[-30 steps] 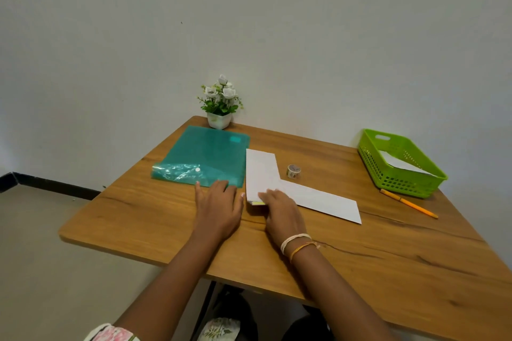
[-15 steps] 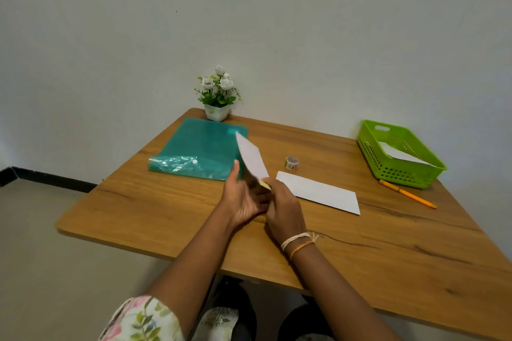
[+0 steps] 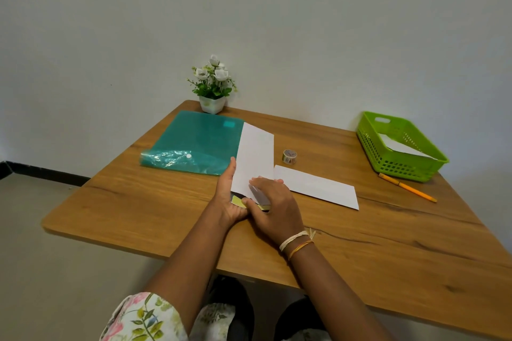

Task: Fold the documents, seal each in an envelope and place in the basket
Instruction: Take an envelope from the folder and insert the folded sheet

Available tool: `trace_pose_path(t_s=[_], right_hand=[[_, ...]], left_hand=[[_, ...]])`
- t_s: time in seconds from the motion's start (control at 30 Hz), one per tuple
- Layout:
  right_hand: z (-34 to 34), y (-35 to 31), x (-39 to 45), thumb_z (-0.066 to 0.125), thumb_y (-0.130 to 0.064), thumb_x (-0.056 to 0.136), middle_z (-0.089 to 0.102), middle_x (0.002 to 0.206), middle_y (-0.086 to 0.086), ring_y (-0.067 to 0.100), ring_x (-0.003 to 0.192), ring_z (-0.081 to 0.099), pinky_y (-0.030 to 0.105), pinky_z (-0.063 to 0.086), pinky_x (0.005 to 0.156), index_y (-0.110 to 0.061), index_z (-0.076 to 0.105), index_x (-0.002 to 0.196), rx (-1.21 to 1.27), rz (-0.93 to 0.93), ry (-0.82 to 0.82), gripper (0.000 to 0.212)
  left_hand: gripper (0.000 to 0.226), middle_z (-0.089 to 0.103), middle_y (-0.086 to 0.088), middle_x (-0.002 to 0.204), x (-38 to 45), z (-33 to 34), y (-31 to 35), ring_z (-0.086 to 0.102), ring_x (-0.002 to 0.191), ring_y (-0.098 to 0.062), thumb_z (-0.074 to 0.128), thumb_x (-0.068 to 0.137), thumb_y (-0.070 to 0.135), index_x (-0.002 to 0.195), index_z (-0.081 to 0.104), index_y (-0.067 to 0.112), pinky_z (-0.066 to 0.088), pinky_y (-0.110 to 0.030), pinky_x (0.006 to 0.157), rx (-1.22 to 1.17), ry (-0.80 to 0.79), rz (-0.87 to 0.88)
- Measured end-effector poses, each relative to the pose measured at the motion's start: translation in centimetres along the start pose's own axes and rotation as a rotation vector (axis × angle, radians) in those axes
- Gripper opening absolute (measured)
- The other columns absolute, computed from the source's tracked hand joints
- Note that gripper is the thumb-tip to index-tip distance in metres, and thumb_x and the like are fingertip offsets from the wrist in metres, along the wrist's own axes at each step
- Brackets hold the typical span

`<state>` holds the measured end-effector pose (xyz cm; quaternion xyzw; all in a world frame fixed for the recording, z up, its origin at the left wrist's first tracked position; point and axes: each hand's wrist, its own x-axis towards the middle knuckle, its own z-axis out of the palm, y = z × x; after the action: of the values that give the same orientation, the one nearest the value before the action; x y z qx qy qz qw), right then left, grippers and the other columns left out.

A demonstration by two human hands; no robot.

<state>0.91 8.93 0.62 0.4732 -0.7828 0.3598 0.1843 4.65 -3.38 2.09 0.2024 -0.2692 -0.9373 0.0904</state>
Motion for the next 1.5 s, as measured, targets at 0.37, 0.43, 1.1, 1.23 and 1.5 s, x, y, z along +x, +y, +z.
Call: trace_pose_path(t_s=[0.37,0.43,1.1,1.23,1.5], right_hand=[[-0.2,-0.1,0.7,0.076,-0.003,0.069,0.074,0.087,0.010,0.024,0.072,0.070,0.031,0.058,0.065,-0.008,0.073,0.091,-0.202,0.074,0.050,0.023],[-0.5,-0.3,1.3,0.079,-0.003,0.066,0.073,0.082,0.011,0.024,0.067,0.069,0.029,0.058,0.059,-0.007,0.073,0.087,-0.217,0.094,0.083,0.022],[-0.7,-0.4,2.4,0.076,-0.003,0.070,0.073,0.090,0.011,0.026,0.081,0.069,0.029,0.057,0.066,-0.007,0.072,0.100,-0.230,0.149,0.096,0.030],[-2.1,-0.5,2.4,0.064,-0.023,0.079,0.072,0.099,0.004,0.016,0.089,0.065,0.017,0.051,0.073,-0.010,0.071,0.104,0.064,0.193,0.090,0.029],[-5.1,7.8,5.1,0.057,-0.034,0.087,0.042,0.145,0.009,0.028,0.131,0.040,0.044,0.033,0.107,-0.015,0.040,0.139,-0.302,0.672,-0.421,0.058]], left_hand=[[0.055,0.062,-0.019,0.120,-0.2,0.6,-0.4,0.057,0.114,-0.034,0.065,0.081,0.036,0.127,0.058,0.007,0.043,-0.048,0.101,0.003,-0.101,-0.083],[0.041,0.068,-0.017,0.101,-0.3,0.6,-0.5,0.064,0.096,-0.031,0.058,0.086,0.030,0.121,0.059,0.008,0.052,-0.042,0.085,-0.008,-0.104,-0.023],[0.020,0.067,-0.016,0.084,-0.9,1.0,-0.3,0.062,0.083,-0.030,0.045,0.093,0.017,0.105,0.057,0.008,0.051,-0.042,0.075,-0.105,-0.035,0.124],[0.024,0.065,-0.018,0.088,-0.7,1.2,-0.1,0.063,0.083,-0.032,0.045,0.092,0.020,0.109,0.055,0.006,0.057,-0.043,0.072,-0.117,-0.042,0.103],[0.026,0.066,-0.032,0.095,-0.2,1.4,0.6,0.060,0.096,-0.045,0.045,0.093,0.025,0.109,0.047,0.004,0.048,-0.059,0.080,-0.196,-0.035,0.048]])
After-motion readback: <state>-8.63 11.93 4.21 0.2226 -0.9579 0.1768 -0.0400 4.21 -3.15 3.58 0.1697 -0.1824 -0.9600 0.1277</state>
